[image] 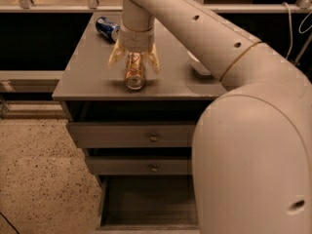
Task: Place orange can into bottom drawer
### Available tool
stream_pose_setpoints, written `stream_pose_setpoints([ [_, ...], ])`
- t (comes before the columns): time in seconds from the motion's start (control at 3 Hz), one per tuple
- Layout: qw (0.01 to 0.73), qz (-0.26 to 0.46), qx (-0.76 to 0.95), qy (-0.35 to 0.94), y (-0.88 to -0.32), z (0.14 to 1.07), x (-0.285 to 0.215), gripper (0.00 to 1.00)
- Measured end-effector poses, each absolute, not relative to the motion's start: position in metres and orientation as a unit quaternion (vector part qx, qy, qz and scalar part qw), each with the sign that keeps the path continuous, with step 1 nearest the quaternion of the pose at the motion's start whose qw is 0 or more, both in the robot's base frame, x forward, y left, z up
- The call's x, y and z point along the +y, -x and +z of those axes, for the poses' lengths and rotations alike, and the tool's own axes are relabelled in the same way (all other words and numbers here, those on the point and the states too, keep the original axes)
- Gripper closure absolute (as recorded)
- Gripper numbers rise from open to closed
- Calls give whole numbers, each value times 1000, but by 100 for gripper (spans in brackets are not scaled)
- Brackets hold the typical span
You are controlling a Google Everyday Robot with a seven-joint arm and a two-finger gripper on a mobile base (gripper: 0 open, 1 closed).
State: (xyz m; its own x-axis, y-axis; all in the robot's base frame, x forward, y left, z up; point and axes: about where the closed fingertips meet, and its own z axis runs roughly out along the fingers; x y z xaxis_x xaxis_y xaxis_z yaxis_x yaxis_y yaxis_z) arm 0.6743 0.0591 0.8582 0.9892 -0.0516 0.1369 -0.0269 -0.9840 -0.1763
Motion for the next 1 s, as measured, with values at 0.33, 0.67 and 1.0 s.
stream_pose_setpoints([
  [0.33,82,-59,-35,994,-673,842,65,42],
  [0.67,76,-53,-54,994,-665,833,65,63],
  [1.0,79,-55,-53,994,-660,836,65,94],
])
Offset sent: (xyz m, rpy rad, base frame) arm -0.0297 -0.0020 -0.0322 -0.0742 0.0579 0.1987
